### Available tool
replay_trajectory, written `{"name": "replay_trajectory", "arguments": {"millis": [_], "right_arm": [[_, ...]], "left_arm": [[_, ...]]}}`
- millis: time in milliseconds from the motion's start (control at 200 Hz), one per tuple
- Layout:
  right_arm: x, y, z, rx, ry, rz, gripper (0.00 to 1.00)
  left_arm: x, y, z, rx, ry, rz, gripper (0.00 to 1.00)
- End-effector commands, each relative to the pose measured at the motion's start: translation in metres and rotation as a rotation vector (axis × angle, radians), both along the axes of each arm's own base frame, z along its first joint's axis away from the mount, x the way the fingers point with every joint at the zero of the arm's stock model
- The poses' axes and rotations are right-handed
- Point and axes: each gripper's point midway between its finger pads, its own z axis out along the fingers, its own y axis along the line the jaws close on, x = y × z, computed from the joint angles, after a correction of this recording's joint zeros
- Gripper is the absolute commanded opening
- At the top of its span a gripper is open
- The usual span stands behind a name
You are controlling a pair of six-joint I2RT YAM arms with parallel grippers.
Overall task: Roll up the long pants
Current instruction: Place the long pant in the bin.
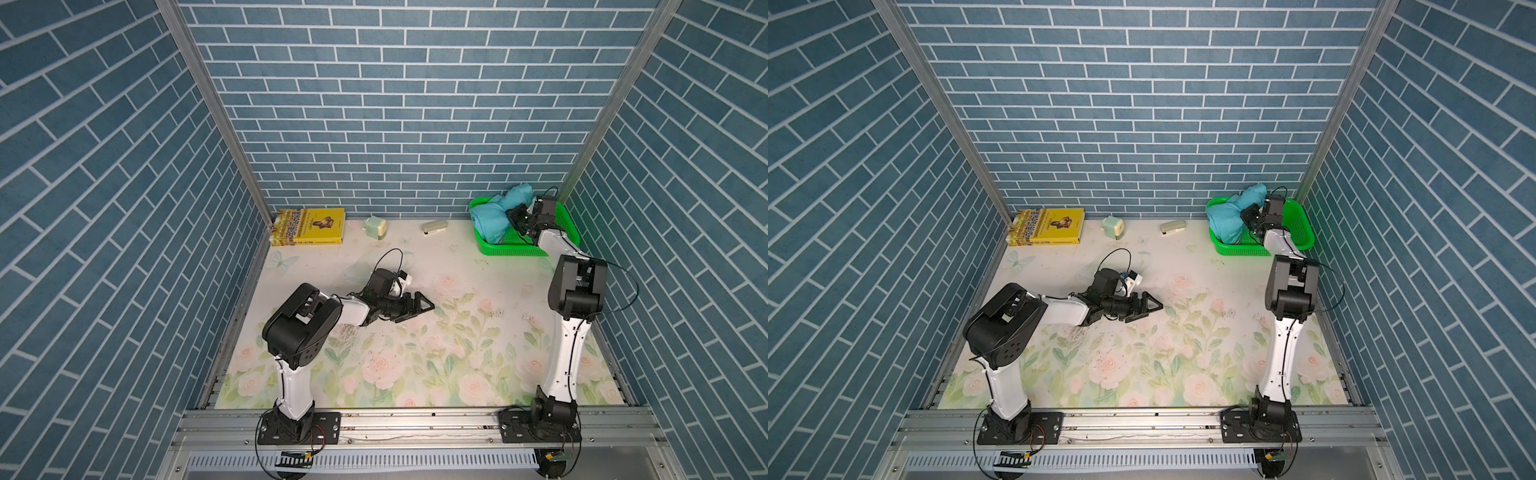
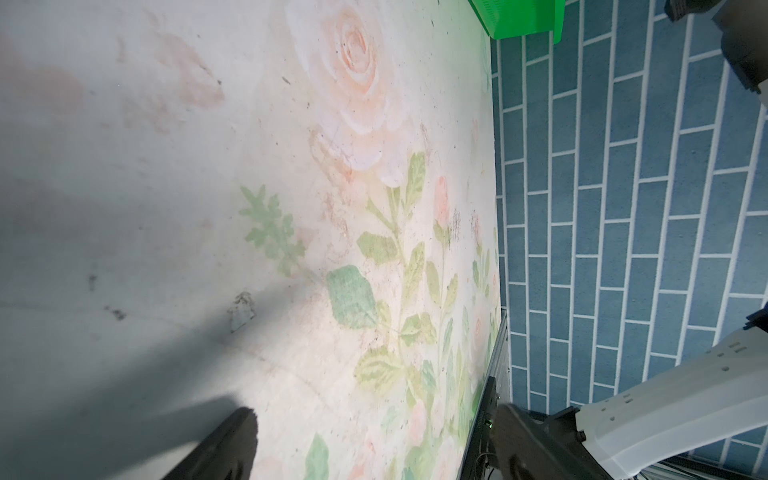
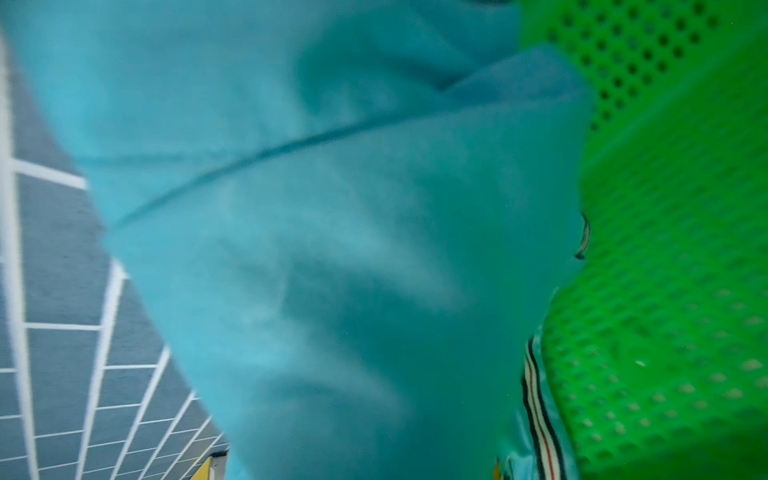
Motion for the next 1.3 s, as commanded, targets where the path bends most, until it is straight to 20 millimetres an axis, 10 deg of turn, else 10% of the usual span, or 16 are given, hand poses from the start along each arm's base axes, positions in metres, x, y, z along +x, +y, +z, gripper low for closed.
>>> {"name": "replay_trajectory", "arguments": {"millis": [0,600,655,980,1295], "right_arm": [[-0.031,-0.021,-0.011,-0.037,0.095,-0.046,0.00],[-0.094,-0.065,-0.095,-0.162,0.545,-0.114,0.00],[-0.094,-0.064,-0.097,-0.157,0.552,-0.103,0.16],[-0.089,-0.048,-0.051,-0.122,0.431,-0.016,0.97],[-0.108,-0.044,0.017,-0.125,0.250,0.028,1.00]], "left_arm": [[-0.031,0.022,-0.064,0.184,0.188,0.025,0.93],[-0.027,0.020,-0.066,0.223,0.187,0.036,0.93],[-0.027,0.019,-0.066,0.223,0.188,0.036,0.93],[-0.019,0.017,-0.057,0.228,0.156,0.032,0.93],[0.005,0.018,-0.037,0.263,0.055,0.059,0.94]]}}
